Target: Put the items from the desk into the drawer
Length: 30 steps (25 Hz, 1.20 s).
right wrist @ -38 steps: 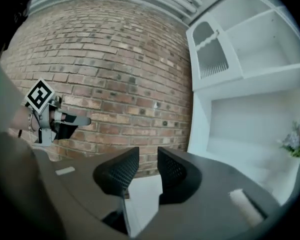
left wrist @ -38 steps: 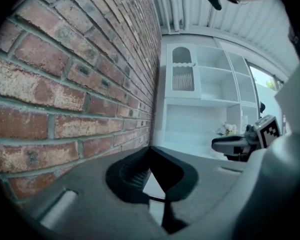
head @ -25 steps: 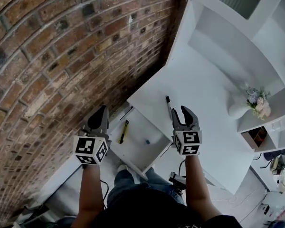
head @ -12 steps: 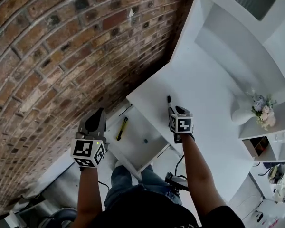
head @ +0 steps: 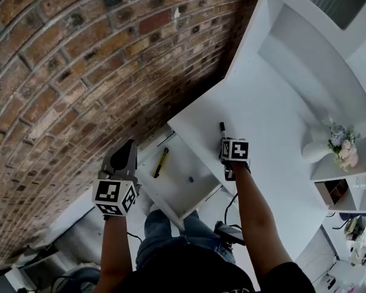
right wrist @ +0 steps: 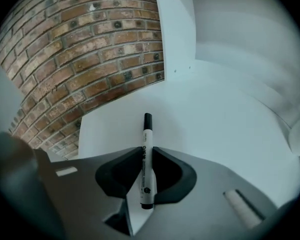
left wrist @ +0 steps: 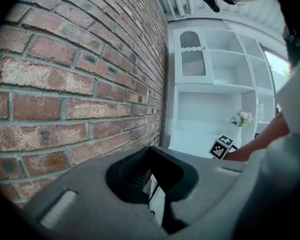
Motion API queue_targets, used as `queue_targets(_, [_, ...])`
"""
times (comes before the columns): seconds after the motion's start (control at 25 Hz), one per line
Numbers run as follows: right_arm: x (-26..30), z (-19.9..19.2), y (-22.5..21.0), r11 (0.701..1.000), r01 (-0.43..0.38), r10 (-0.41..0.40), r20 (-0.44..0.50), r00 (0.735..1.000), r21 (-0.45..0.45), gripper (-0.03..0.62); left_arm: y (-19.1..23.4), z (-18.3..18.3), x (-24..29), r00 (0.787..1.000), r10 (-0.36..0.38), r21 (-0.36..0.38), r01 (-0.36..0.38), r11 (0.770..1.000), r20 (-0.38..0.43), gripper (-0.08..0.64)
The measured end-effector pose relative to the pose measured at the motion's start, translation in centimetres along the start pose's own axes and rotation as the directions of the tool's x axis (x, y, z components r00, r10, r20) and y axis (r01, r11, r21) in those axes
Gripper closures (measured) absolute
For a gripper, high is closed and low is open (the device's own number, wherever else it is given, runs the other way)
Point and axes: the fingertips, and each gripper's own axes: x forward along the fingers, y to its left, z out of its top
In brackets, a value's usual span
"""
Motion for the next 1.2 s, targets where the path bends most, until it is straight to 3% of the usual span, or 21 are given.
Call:
queue_targets(0.4, [-6.3, 1.9, 3.7, 0.998, -0.037, 0.026, 0.202, 0.979, 0.053, 0.509, -0.1, 0.3, -0.1, 0.997, -0.075, 0.008, 0.075, 0.997, 0.018, 0.558])
queue_targets(0.56, [-9.8, 2.3, 5.6, 0.994, -0.065, 0.037, 0.284, 0.958, 0.091, 0.509, -0.3, 0.5, -0.1, 0.994, -0.110, 0.010, 0.110, 0.994, 0.027, 0.558])
queue_targets(0.68, [-12.0, 2.3, 6.7, 0.996, -0.062, 0.036, 0.339, 0.940, 0.066, 0.509, -0.5, 0.7, -0.1, 0.990, -0.134, 0.012, 0.134, 0.991, 0.032, 0.558])
queue_targets(0.92, [-12.8, -0.2, 8.8, 0.994, -0.081, 0.054, 0.327, 0.943, 0.072, 0.509, -1.0, -0.3, -0.7, 0.984, -0.175, 0.015, 0.175, 0.984, 0.012, 0.558])
queue_targets(1.2, [-9.9, -5.8, 12.8, 0.983, -0.168, 0.146, 0.235, 0.961, 0.077, 0.509, -0.8, -2.9, -1.4, 0.981, -0.190, 0.002, 0.190, 0.982, -0.036, 0.558])
